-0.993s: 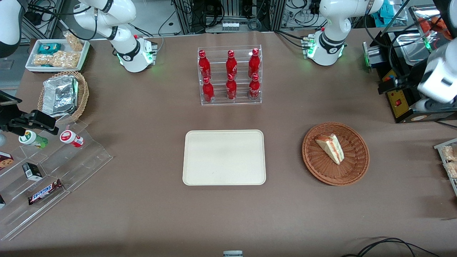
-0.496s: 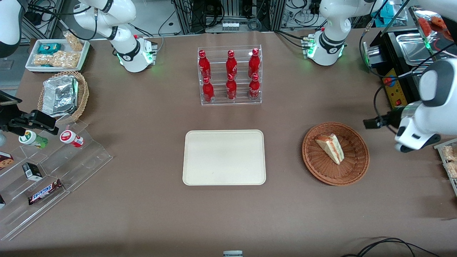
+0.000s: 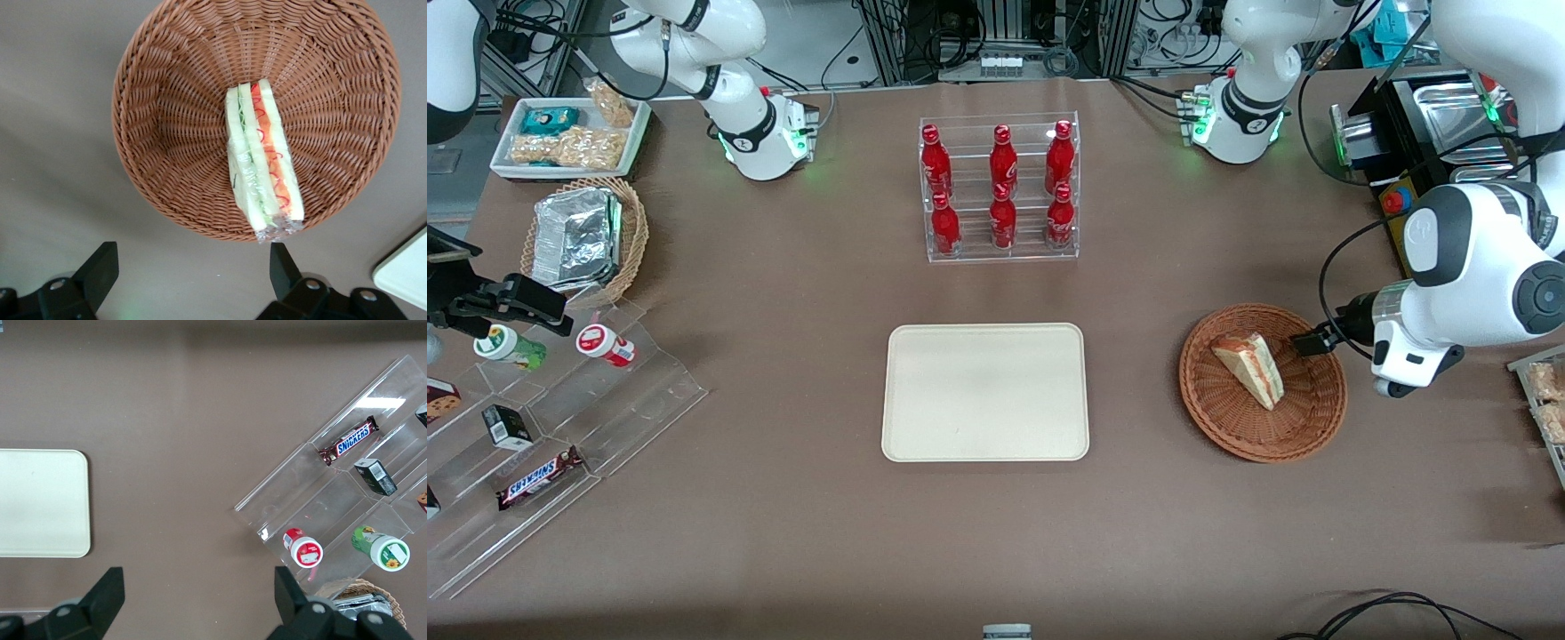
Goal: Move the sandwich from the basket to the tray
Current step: 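Lower the open left gripper onto the sandwich in the woven basket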
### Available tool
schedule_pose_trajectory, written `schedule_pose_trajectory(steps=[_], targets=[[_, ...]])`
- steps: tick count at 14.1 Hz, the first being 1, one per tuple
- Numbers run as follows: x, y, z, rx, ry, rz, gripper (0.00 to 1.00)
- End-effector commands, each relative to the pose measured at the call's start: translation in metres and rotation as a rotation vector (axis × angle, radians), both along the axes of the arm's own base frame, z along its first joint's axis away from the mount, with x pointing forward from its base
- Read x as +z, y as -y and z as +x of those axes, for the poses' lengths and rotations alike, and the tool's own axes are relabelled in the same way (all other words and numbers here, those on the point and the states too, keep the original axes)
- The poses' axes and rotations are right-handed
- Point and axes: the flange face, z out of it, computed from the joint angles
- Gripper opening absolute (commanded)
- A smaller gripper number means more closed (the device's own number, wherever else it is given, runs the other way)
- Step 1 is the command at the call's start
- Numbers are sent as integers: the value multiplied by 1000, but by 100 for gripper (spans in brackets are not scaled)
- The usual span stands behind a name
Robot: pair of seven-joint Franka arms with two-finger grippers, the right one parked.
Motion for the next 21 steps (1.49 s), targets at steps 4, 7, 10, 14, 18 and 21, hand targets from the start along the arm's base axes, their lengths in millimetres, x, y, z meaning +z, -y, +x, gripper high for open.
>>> schedule_pose_trajectory(steps=[4, 7, 10, 14, 18, 21], targets=[[-3, 16, 2, 111, 37, 21, 100], [-17, 51, 3, 219, 84, 54, 100], [-24, 74, 11, 222, 99, 62, 100], [-63, 74, 17, 215, 94, 66, 100], [-84, 68, 18, 227, 81, 70, 100], [-107, 70, 16, 234, 83, 70, 100]])
